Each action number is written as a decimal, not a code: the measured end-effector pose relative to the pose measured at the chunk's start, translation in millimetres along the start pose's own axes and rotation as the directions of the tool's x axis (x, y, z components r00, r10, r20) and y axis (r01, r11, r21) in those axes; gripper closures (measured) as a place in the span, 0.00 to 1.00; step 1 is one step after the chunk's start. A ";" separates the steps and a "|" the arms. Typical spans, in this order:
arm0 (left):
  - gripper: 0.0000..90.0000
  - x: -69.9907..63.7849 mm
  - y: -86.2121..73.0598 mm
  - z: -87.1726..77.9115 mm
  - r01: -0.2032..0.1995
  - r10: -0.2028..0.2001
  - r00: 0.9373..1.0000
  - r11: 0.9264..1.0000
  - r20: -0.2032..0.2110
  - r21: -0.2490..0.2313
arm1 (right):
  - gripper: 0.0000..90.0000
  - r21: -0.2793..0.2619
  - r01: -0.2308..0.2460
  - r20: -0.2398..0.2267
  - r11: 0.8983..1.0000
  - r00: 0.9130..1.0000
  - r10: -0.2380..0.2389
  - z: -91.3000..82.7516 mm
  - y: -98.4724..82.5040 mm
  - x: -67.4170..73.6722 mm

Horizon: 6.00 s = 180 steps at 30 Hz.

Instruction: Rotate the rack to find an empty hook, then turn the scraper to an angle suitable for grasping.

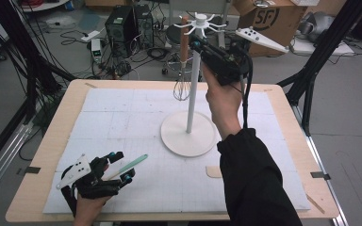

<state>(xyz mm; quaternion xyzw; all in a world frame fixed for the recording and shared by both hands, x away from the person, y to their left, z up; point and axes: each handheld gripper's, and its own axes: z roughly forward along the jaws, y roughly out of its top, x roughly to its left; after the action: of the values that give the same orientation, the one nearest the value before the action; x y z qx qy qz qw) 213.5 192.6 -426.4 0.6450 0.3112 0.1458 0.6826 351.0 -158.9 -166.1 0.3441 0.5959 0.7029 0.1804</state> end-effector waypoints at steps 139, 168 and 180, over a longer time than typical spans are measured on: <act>0.25 -19.9 0.8 8.2 -0.054 0.054 0.998 0.998 0.022 0.013 | 1.00 0.328 -0.284 0.444 0.901 0.888 0.118 -252.2 -214.2 -97.1; 0.25 -20.5 0.6 9.3 -0.055 0.054 0.998 0.998 0.026 0.014 | 1.00 0.396 -0.459 0.578 0.796 0.798 0.173 -266.2 -253.1 -137.6; 0.26 -22.5 0.6 12.4 -0.062 0.062 0.998 0.998 0.029 0.018 | 1.00 0.406 -0.484 0.568 0.775 0.798 0.201 -254.2 -250.8 -147.3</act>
<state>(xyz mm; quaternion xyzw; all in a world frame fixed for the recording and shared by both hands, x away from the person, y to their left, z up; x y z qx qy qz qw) 204.0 169.4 -420.9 0.6629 0.2828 0.1547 0.6758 237.1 -381.7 -460.4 0.6541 0.6241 0.4183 0.0877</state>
